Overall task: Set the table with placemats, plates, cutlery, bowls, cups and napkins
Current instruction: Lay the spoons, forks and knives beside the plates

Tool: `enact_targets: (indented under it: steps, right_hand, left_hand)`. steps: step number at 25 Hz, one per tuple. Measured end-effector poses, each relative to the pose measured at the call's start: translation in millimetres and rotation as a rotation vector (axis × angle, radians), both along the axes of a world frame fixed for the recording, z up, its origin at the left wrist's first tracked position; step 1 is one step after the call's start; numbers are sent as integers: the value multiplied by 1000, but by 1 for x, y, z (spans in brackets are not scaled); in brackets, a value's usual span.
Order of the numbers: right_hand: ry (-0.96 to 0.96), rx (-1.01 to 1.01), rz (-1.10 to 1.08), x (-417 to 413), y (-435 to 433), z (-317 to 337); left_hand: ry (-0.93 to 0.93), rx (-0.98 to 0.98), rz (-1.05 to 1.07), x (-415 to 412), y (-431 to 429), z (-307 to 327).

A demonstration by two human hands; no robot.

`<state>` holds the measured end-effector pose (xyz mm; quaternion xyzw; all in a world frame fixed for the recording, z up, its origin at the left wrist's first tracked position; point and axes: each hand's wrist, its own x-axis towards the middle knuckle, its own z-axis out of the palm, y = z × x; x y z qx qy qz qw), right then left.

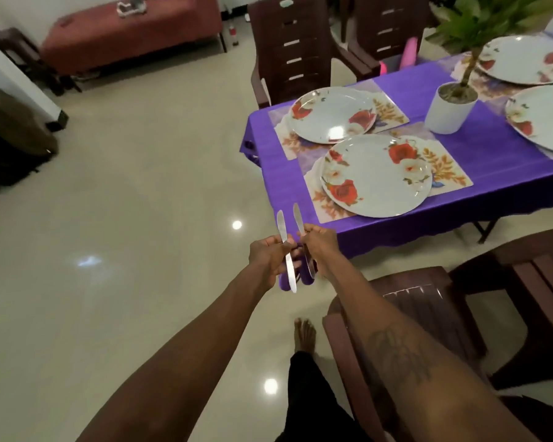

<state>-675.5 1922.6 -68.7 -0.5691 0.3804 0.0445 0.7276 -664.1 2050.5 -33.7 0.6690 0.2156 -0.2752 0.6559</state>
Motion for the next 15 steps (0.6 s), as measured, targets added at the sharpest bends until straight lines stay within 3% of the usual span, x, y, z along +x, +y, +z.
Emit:
enact_targets:
  steps: [3,8,15]
  right_hand:
    - [15,-112,14,50,-33,-15]
    - [3,-95,-139,81,-84,-17]
    - [66,-211,-398,102,-187,-21]
  left_hand:
    - [38,69,-26,54,-27,-5]
    - [94,103,-62,113,-70,-22]
    - [123,-41,-239,156,-175,-13]
